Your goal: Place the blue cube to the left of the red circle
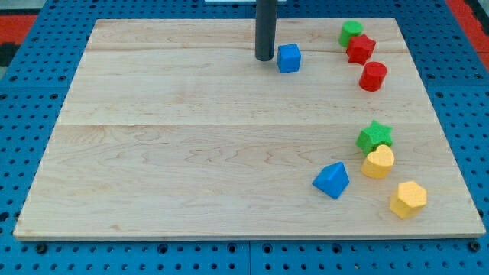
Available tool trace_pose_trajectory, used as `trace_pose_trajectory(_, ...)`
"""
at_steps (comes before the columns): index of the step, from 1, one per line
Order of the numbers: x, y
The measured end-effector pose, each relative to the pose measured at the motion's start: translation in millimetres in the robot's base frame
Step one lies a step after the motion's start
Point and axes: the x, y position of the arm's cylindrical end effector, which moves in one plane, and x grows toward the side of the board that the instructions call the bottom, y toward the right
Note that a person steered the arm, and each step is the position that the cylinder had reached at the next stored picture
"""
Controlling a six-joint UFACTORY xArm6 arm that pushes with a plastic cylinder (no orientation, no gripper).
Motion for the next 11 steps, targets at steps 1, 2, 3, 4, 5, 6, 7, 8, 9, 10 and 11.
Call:
trace_pose_trajectory(1,14,34)
trace_pose_trajectory(2,51,27)
trace_pose_trajectory(3,52,15)
trace_pose_trajectory(4,22,-32)
trace_pose_trajectory(5,0,-16)
trace_pose_trajectory(6,5,0)
trace_pose_trajectory(7,21,-15)
trace_pose_trajectory(8,-1,1)
trace_pose_trajectory(9,-1,58)
trace_pose_trajectory(10,7,69)
trace_pose_trajectory(11,34,84)
